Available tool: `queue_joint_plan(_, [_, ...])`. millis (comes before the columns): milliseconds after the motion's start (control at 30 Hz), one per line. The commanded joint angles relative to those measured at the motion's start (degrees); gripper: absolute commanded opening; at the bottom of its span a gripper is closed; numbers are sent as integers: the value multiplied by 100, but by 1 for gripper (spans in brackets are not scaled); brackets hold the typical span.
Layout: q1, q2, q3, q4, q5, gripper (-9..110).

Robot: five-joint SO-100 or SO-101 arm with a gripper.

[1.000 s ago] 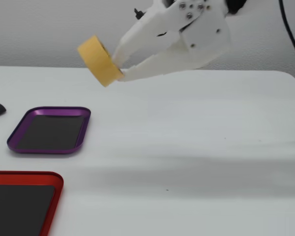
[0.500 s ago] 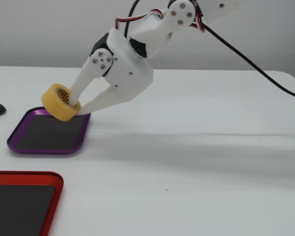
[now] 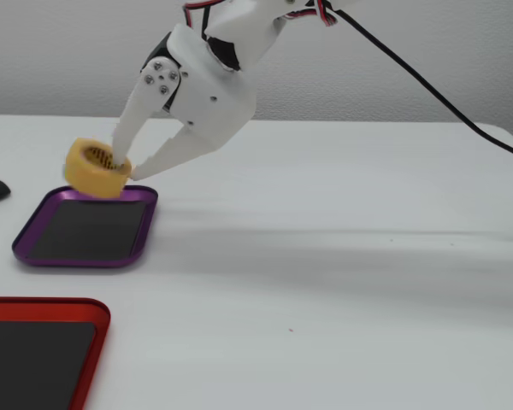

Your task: Grasp a tape and put it in the right purple dish.

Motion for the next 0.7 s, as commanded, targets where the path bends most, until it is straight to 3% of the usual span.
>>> queue_joint_plan(0, [-9,272,-176,26,-44,8])
queue_joint_plan(333, [-79,580,-431,1099,-18,10])
queue_joint_plan(667, [-413,3313,-492,3683,70,14])
